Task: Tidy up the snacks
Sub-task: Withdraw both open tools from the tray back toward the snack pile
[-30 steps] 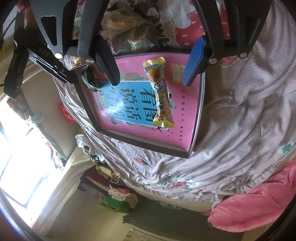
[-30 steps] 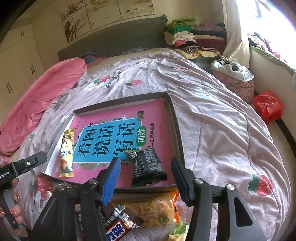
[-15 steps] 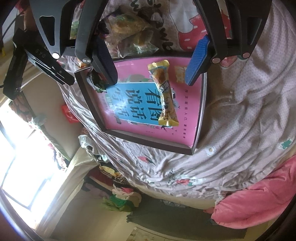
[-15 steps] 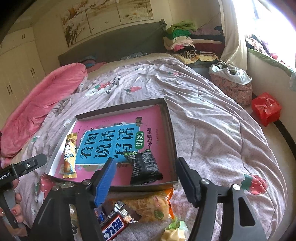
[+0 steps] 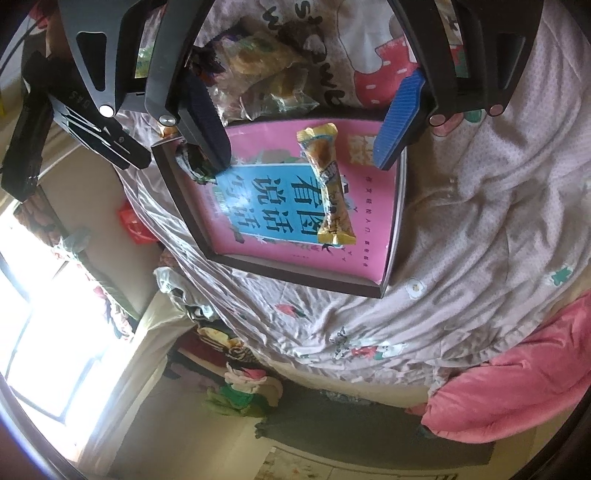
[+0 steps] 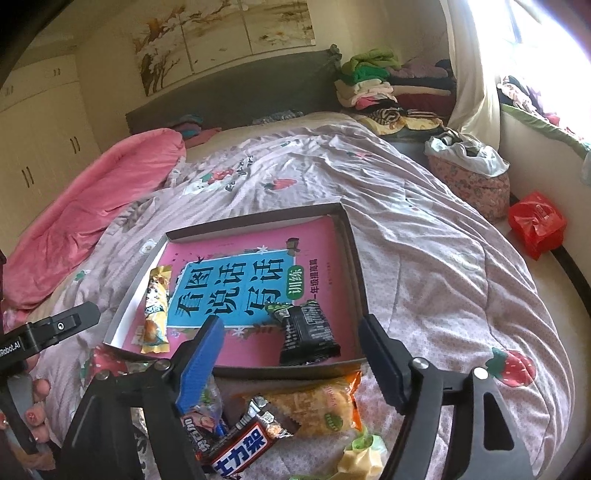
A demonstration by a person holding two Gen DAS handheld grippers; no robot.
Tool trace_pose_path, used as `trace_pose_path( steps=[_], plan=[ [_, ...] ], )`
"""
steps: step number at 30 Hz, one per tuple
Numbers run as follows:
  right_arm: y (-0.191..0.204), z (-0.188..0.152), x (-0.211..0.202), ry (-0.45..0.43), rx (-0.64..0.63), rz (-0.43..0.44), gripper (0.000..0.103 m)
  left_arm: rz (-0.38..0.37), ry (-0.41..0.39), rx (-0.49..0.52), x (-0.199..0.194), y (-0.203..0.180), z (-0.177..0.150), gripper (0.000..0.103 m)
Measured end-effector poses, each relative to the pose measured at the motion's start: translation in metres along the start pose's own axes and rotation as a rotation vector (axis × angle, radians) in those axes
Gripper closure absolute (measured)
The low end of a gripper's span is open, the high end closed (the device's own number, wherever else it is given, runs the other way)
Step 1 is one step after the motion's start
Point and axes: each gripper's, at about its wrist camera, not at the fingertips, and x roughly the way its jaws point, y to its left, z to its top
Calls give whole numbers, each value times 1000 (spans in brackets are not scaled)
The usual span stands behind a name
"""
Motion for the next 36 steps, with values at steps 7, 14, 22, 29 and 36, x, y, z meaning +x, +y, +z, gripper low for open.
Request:
trace_pose_path(
  steps=[7,14,22,29,36],
  plan=[
    [3,-2,-10,-13,-5,10,24,-5,1,23,-5,-8,-5,22],
    [2,-3,-16,-18,-3,15,23,-1,-4,25,-11,-12,-7,22],
    [4,-3,-25,-27,-6,27,22,-7,1,44,-16,-18,-7,22],
    [5,-4,-32,-35,-9,34,21,-11,14,74,-19,-26,-11,22],
    [5,-5,-38,-40,-8,41,20,-18,34,104,-20,-33,-17,22]
  ],
)
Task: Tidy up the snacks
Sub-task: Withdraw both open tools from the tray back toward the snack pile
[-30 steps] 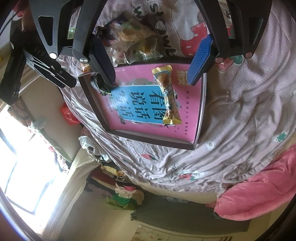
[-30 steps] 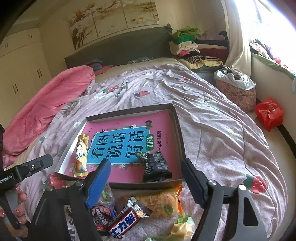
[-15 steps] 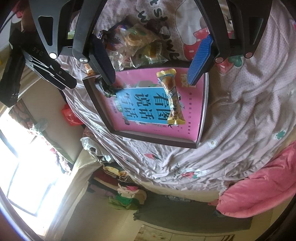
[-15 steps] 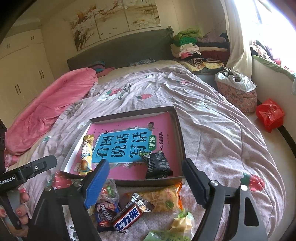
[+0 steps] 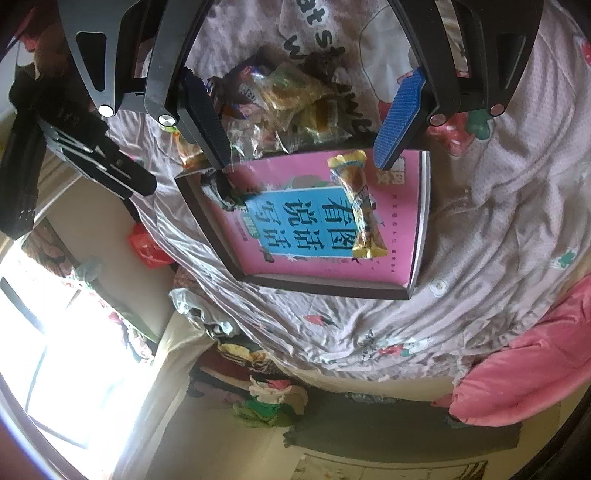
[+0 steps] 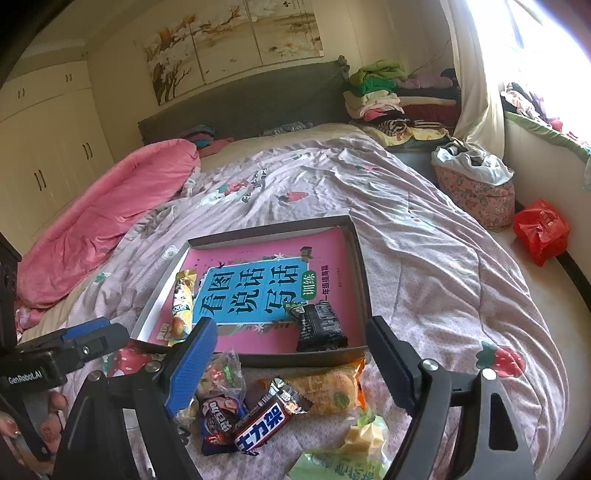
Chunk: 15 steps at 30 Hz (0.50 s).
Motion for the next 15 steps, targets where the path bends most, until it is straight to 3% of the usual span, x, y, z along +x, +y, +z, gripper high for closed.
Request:
trace_pose_path(
  steps=[15],
  plan=[
    [-6,-9,-11,1,10,-8,18,5,32,32,-1,-3,-12,22]
  ],
)
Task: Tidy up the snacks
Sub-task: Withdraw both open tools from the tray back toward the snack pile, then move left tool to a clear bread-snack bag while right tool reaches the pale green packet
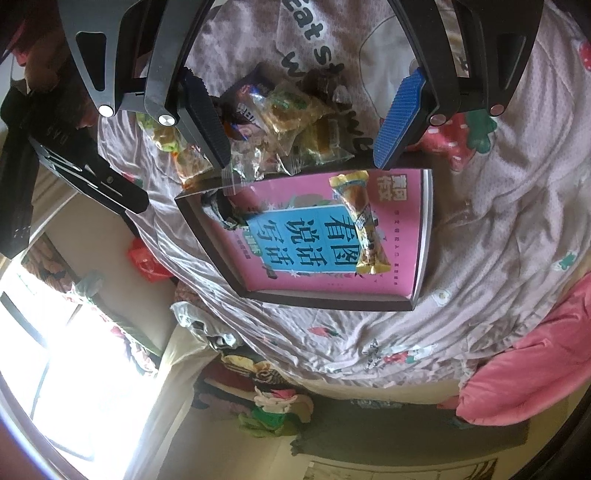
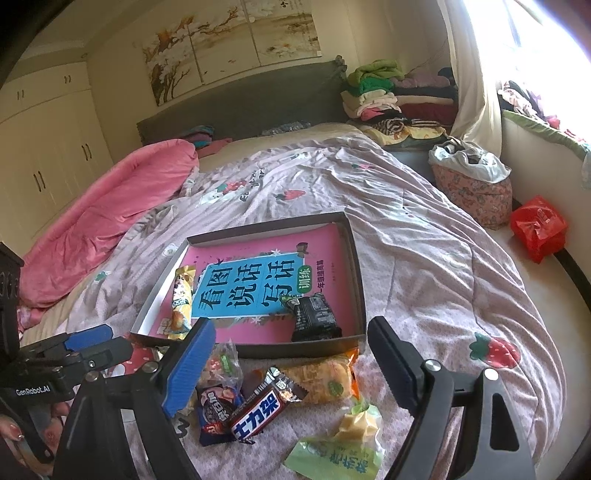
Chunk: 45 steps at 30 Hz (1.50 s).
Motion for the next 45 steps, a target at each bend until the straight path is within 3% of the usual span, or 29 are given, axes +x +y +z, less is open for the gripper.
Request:
trace_pose_path(
  steps=[45],
  plan=[
    [-24,-27,-4,61,69,-41,17,14,76,68,10,-9,-24,22]
  ],
)
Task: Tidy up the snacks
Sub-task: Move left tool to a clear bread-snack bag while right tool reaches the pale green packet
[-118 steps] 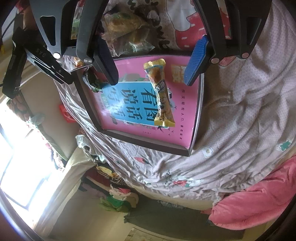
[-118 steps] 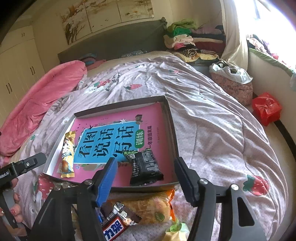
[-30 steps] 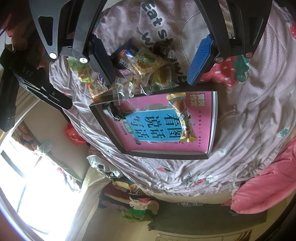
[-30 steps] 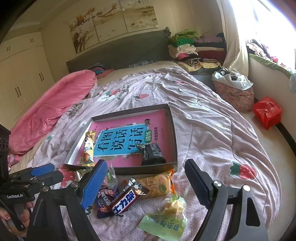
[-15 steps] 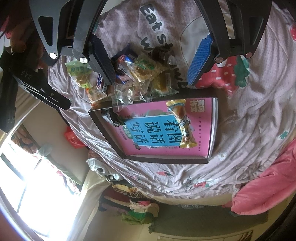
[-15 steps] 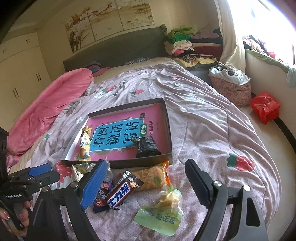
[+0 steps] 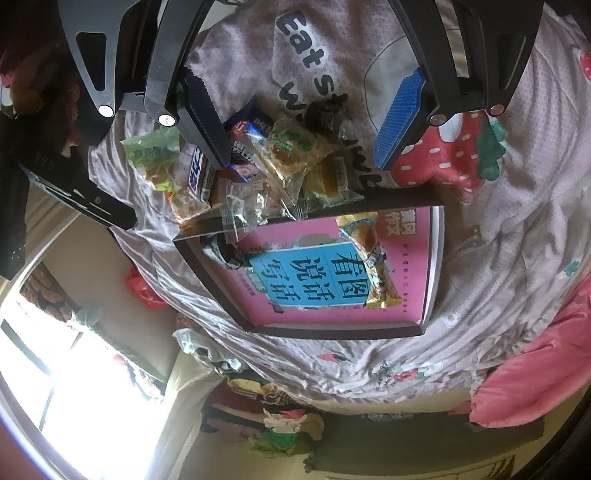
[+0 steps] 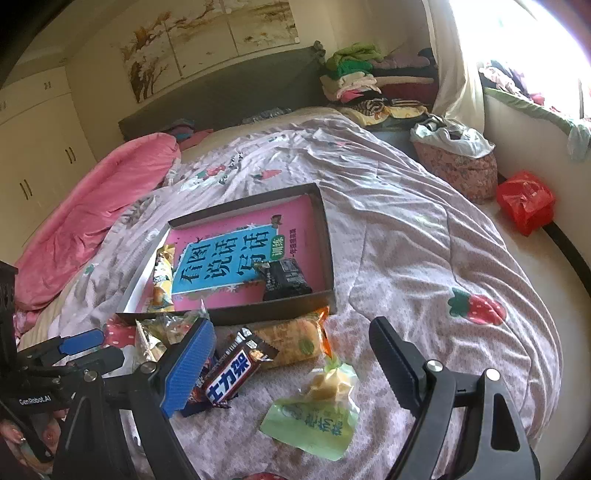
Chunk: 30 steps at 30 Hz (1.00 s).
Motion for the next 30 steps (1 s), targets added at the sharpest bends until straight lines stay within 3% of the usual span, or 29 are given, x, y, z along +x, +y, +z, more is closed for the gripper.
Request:
trace_pose_path(
  steps=[21,30],
  plan=[
    [0,-24,15,95,9,-4,17,11,45,68,16,-8,-11,22],
    [-15,-34,31,174,71,-55,17,22,59,86,25,-7,-16,22]
  ],
)
